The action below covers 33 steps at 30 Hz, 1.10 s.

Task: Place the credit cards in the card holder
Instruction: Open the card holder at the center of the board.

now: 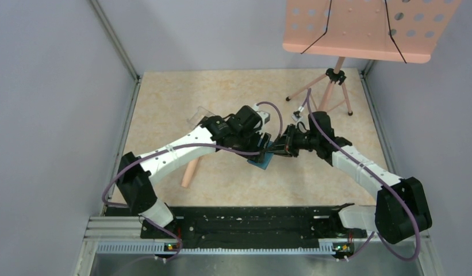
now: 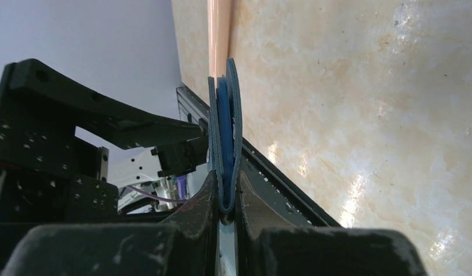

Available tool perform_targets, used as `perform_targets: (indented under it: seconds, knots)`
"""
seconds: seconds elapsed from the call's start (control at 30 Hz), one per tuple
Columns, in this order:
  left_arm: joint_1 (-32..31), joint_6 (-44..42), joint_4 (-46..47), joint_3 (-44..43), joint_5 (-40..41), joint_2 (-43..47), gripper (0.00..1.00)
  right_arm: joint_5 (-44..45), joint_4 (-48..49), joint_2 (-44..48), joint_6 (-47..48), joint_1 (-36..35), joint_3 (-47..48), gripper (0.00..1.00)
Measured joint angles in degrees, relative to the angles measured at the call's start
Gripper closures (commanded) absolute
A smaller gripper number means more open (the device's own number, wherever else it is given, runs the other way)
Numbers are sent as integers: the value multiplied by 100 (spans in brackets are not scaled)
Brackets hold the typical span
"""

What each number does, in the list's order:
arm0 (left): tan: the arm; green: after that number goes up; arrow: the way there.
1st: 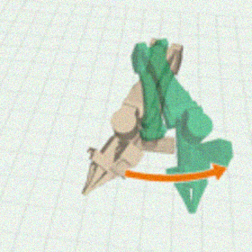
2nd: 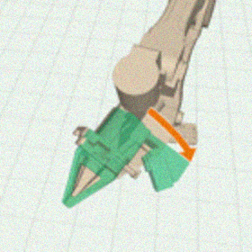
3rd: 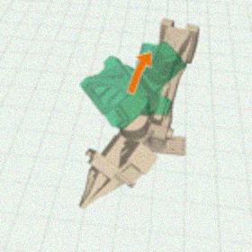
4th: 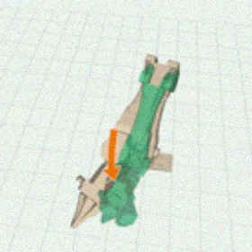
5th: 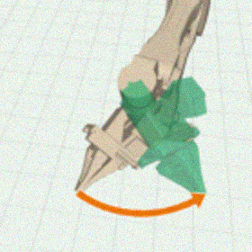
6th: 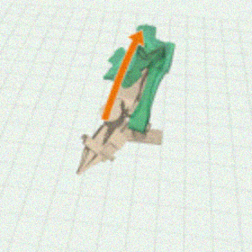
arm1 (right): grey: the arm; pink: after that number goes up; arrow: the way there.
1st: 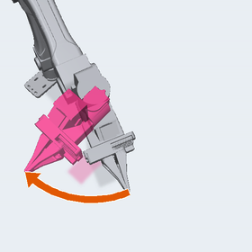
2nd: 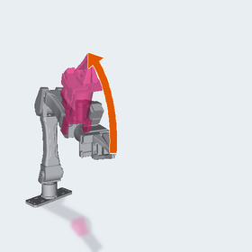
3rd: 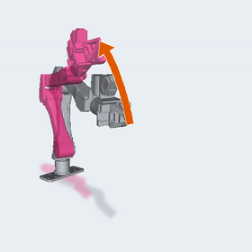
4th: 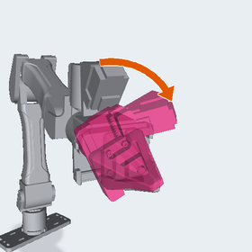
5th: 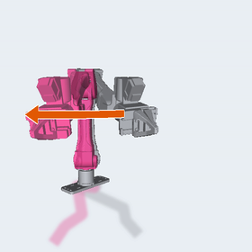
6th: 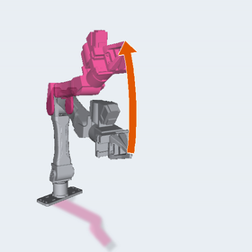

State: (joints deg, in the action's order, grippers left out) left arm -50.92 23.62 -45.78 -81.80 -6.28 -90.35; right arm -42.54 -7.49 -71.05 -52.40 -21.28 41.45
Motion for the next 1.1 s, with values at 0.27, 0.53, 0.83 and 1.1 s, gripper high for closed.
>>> perform_targets:
  seconds: [0.27,0.53,0.83,1.1]
  knots:
    - [-382,-70,-293,-367,584,-428,37,7,-87,-144,116,-85,68,100]
    - [-404,122,-326,-426,1086,-573,39,15,-249,-177,234,-125,68,100]
    - [-415,354,-369,-481,1316,-772,43,94,-369,-177,337,-151,66,100]
    - [-407,553,-326,-542,1202,-957,57,229,-402,-177,341,-153,15,100]
